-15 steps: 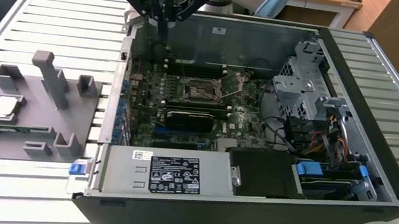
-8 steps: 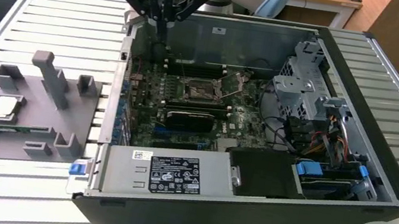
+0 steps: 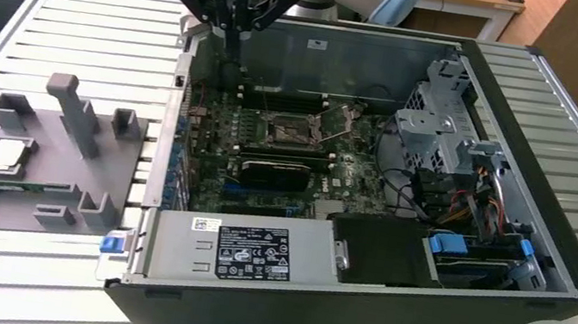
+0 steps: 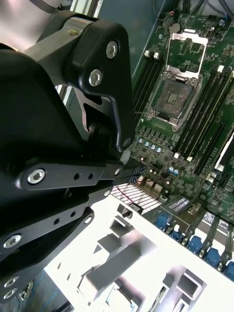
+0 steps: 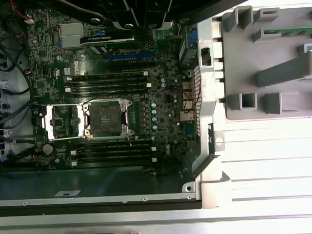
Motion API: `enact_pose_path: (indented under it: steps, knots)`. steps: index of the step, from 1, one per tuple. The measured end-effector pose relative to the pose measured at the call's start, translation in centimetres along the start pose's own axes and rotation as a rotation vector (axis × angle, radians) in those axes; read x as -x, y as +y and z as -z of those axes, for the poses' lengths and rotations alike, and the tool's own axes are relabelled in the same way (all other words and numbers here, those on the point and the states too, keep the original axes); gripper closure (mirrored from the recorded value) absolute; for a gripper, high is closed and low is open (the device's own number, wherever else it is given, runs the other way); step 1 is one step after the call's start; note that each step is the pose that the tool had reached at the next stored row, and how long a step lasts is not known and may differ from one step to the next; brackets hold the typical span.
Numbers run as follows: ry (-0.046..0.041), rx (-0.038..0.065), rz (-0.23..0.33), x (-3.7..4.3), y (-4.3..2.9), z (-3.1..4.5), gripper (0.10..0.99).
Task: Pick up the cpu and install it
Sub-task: 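Reach for the cpu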
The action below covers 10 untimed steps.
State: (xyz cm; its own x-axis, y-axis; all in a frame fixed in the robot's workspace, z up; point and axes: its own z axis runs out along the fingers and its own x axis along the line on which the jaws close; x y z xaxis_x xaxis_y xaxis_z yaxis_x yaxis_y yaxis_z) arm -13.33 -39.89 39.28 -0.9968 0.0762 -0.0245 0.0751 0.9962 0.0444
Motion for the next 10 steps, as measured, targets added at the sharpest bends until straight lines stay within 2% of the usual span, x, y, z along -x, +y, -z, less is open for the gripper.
enact_pose_path:
  steps: [10]
  knots:
    - [0.0000, 0.000, 0.000, -0.21, -0.02, -0.01, 0.980]
